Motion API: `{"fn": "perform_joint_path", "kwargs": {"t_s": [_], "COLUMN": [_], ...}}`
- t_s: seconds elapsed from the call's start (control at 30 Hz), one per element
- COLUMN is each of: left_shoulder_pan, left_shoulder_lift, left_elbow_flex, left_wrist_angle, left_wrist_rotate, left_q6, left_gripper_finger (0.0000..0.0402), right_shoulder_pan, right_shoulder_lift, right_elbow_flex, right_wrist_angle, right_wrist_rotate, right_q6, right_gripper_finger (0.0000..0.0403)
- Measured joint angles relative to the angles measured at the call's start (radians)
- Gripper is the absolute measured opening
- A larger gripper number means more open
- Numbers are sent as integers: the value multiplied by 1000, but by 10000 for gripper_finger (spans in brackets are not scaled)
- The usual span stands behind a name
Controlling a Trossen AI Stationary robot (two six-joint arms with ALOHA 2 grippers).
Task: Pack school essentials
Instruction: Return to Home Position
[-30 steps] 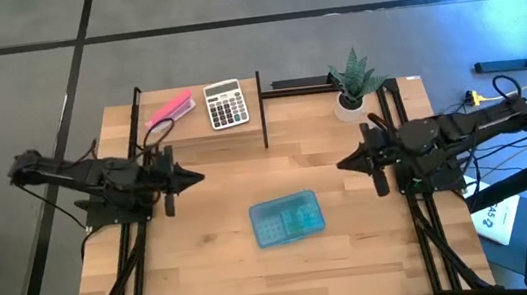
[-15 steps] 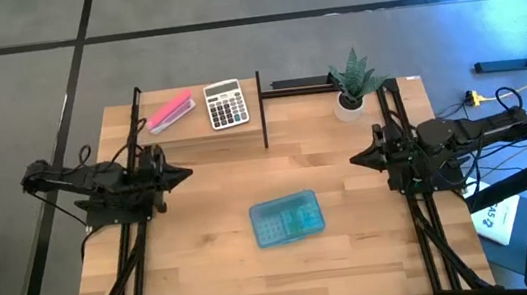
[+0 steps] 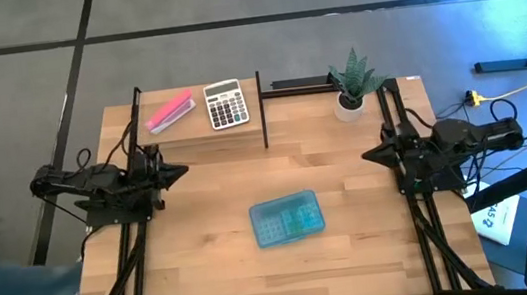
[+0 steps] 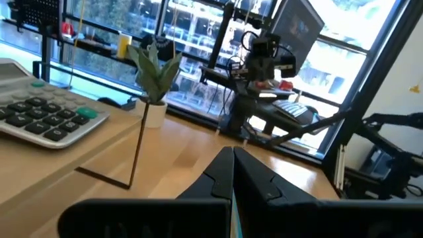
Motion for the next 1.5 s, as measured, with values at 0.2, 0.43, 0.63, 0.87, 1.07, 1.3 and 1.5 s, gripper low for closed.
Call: {"fn": "perform_joint_path", "kwargs": {"t_s": [0.2, 0.43, 0.63, 0.87, 1.07, 1.3, 1.5], "left_shoulder_pan": [0, 0, 0, 0, 0, 0, 0], "left_shoulder_lift": [0, 0, 0, 6, 4, 4, 4], "left_elbow_flex": [0, -8, -96, -194, -194, -194, -194], "left_wrist_angle": [4, 37, 87, 224, 222, 215, 214], "left_wrist_rotate": [-9, -52, -52, -40, -36, -35, -34], "left_q6": [0, 6, 8, 117, 192, 193, 192], "left_gripper_finger": [0, 0, 0, 0, 0, 0, 0], "right_shoulder_pan": [0, -2, -2, -2, -3, -13, -13], "right_shoulder_lift": [-110, -107, -108, -108, -101, -100, -100], "right_elbow_flex": [-51, -66, -167, -286, -312, -312, -312], "right_wrist_angle": [-11, -88, 50, 188, 200, 196, 202], "right_wrist_rotate": [3, -7, -7, -8, -6, 52, 130], "right_q6": [-26, -31, -55, -101, -187, -322, -542], "right_gripper_finger": [1, 1, 1, 4, 5, 6, 6]}}
